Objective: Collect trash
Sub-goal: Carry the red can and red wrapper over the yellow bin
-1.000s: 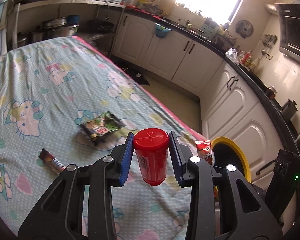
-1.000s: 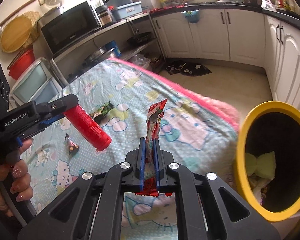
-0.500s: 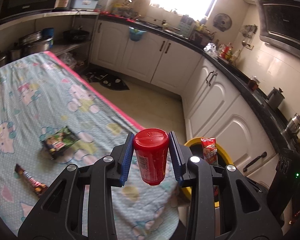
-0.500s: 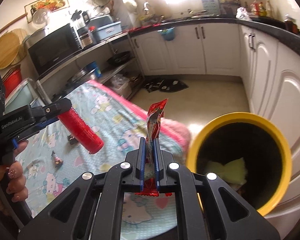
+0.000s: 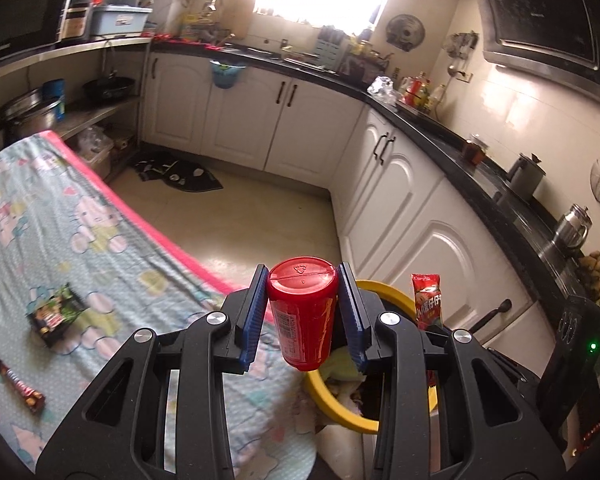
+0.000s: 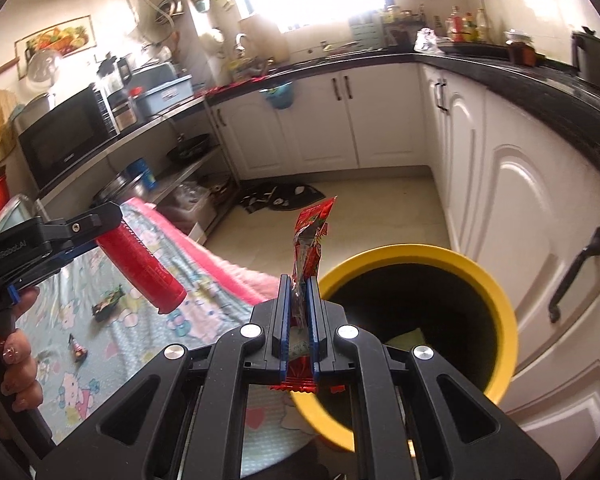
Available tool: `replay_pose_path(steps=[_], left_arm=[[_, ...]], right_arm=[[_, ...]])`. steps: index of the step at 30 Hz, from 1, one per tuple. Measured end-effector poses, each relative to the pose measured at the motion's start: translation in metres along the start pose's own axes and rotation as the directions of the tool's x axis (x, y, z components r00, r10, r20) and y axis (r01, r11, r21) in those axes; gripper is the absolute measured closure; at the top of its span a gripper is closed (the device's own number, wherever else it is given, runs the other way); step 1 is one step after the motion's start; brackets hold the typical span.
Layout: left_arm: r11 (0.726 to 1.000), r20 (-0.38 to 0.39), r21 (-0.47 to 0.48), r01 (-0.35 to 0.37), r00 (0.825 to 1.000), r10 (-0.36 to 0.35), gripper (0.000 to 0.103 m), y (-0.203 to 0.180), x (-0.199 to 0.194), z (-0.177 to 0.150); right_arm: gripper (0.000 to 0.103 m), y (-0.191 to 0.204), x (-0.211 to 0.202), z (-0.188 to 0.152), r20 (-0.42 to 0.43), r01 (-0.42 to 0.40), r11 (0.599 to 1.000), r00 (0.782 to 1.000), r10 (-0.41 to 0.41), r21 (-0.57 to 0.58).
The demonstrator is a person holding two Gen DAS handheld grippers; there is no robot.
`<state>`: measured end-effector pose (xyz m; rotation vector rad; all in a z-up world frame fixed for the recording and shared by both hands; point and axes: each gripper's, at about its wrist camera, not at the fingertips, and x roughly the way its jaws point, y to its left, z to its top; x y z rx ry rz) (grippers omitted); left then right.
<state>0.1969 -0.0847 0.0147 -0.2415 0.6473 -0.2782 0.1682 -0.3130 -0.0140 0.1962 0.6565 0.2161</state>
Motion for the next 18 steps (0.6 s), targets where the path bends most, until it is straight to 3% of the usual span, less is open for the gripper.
replay_pose_path(steps=[18], left_arm=[[0.993, -0.051, 0.095, 0.064, 0.997, -0.059, 0.075, -0.058, 0.050, -0.009]], right_arm=[[0.095, -0.065, 0.004, -0.009, -0.010, 0.101, 0.987, 0.995, -0.100, 0.128]])
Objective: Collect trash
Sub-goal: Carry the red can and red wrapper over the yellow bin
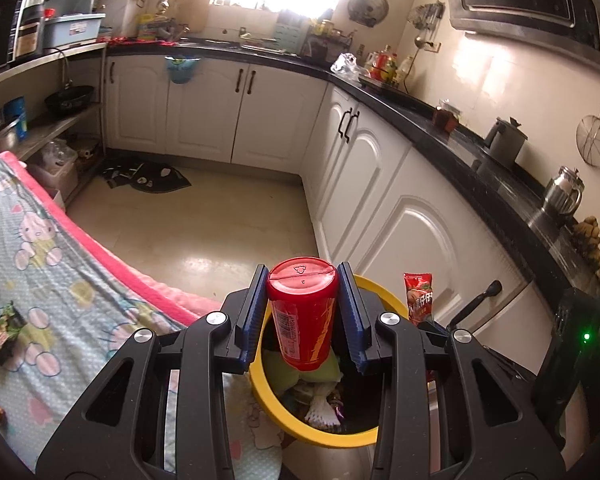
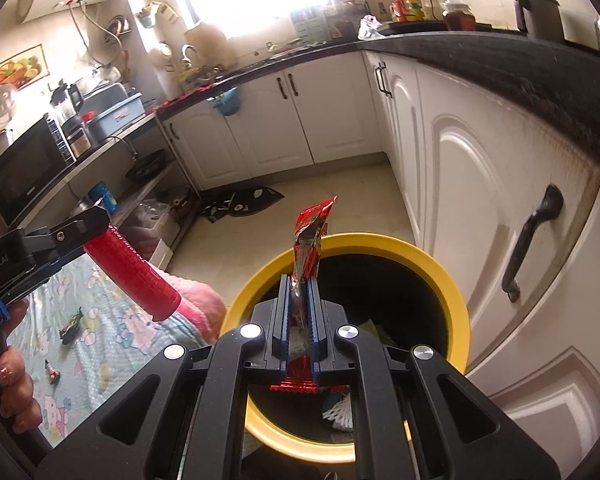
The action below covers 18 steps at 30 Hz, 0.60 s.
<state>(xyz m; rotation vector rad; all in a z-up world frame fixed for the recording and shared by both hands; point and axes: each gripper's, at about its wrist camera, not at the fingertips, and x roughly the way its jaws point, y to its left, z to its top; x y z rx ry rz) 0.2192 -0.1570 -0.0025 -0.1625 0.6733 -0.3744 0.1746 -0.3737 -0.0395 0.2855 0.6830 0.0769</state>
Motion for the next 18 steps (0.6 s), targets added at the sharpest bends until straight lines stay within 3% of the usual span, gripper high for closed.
replay_pose_path(steps=[18], left_arm=[[0.999, -0.101, -0.009, 0.035, 0.994, -0.036, 0.075, -0.004, 0.052, -0.023]], right_arm=[[0.095, -0.025, 0.049, -0.032, -0.121, 0.042, 0.998, 0.992, -0.036, 0.049]])
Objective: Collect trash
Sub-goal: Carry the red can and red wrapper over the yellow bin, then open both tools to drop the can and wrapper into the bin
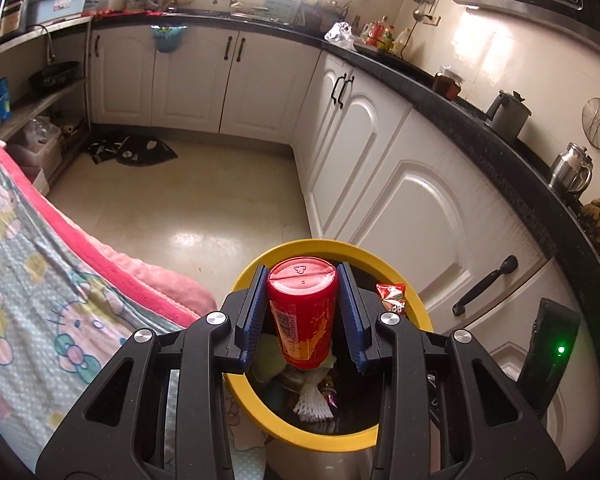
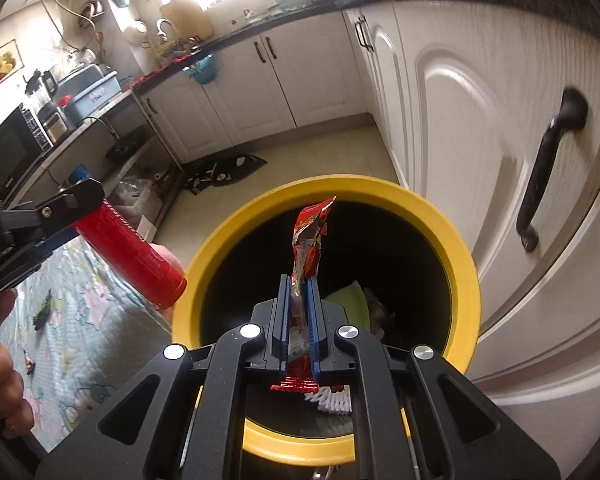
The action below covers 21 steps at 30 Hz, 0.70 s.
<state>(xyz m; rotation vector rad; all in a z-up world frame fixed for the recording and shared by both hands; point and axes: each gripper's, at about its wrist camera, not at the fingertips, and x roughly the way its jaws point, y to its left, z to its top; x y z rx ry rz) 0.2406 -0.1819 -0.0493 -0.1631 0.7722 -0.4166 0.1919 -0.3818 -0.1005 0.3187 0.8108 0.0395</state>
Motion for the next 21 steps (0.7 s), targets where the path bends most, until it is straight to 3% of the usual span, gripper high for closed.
replay_pose_path(steps=[6, 8, 12, 15, 20, 21], left_arm=[[1.000, -0.029, -0.012, -0.005, 1.000, 0.005, 0.072, 0.003, 0.011, -0.007], [1.000, -0.033, -0.017, -0.011, 0.999, 0.011, 0.060, 0.006, 0.013, -0.007], [0.999, -0.031, -0.035, -0.017, 0.999, 0.016, 0.053, 0.011, 0.011, -0.008], [0.998, -0.025, -0.051, -0.025, 0.999, 0.024, 0.041, 0.017, 0.006, -0.008], [0.995, -0.009, -0.090, -0.041, 0.999, 0.040, 0.011, 0.028, -0.007, -0.009], [0.994, -0.004, -0.099, -0.046, 0.999, 0.046, 0.011, 0.032, -0.011, -0.010]], right_arm=[[0.088, -0.008, 0.010, -0.005, -0.021, 0.019, 0.999, 1.000, -0.019, 0.033], [0.078, -0.010, 0.011, -0.005, -0.021, 0.031, 0.999, 0.999, -0.030, 0.040], [0.062, -0.011, 0.008, -0.005, -0.008, 0.039, 0.998, 0.999, -0.038, 0.054], [0.048, -0.009, 0.006, -0.005, 0.004, 0.046, 0.997, 0.999, -0.046, 0.064], [0.031, -0.009, -0.004, -0.004, 0.036, 0.054, 0.995, 0.998, -0.058, 0.088], [0.028, -0.009, -0.006, -0.004, 0.044, 0.056, 0.994, 0.997, -0.061, 0.090]])
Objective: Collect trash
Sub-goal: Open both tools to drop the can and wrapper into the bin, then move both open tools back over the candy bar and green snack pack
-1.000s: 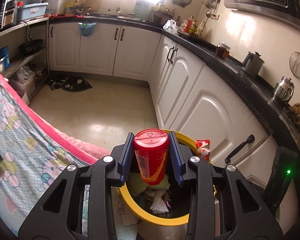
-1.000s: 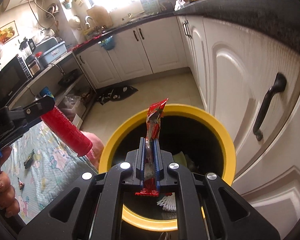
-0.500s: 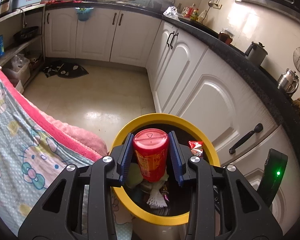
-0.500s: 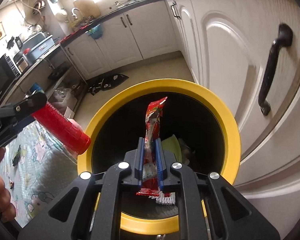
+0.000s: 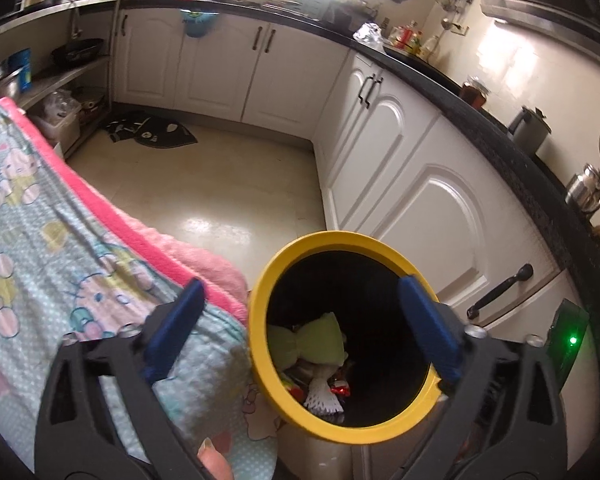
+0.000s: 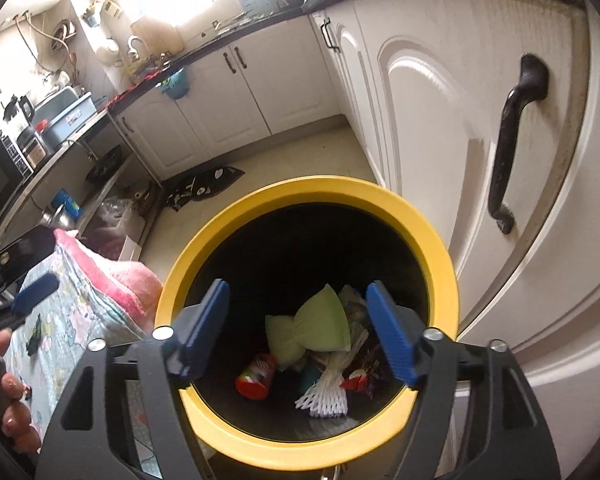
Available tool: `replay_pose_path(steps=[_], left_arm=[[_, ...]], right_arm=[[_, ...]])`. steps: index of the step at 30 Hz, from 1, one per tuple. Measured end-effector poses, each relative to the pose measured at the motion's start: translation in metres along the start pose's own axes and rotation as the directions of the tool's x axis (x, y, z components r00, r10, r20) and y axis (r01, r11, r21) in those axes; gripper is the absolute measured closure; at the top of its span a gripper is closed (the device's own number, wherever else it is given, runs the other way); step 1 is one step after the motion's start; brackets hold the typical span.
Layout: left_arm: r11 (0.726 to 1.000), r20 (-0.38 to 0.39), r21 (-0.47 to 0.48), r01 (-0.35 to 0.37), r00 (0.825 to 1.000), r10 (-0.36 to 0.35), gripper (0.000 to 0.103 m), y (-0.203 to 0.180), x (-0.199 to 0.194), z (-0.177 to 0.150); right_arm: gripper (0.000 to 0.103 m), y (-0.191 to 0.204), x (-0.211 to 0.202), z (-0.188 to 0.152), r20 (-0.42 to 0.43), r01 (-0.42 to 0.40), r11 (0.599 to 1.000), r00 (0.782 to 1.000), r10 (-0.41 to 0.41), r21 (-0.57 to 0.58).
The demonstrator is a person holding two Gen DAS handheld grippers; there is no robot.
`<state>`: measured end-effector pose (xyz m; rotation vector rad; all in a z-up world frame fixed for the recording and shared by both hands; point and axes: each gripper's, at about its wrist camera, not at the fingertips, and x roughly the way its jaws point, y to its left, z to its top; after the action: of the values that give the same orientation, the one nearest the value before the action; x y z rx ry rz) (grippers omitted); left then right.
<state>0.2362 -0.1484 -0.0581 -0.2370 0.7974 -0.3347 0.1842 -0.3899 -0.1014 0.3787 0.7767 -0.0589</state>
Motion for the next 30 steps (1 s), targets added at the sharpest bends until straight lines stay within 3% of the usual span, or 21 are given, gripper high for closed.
replay_pose_path(steps=[9, 30], left_arm=[[0.997, 0.031, -0.057, -0.053, 0.998, 0.055, 0.011, 0.025, -0.029, 0.001], [0.984, 0.137, -0.106, -0.144, 0.978, 0.158, 0.011, 0.080, -0.109, -0.012]], right_arm=[[0.020, 0.012, -0.017, 0.007, 0.042, -0.022, 1.000, 0.999, 0.022, -0.011], [0.019, 0.087, -0.058, 0.008, 0.071, -0.143, 0.974, 0.985, 0.157, -0.174]])
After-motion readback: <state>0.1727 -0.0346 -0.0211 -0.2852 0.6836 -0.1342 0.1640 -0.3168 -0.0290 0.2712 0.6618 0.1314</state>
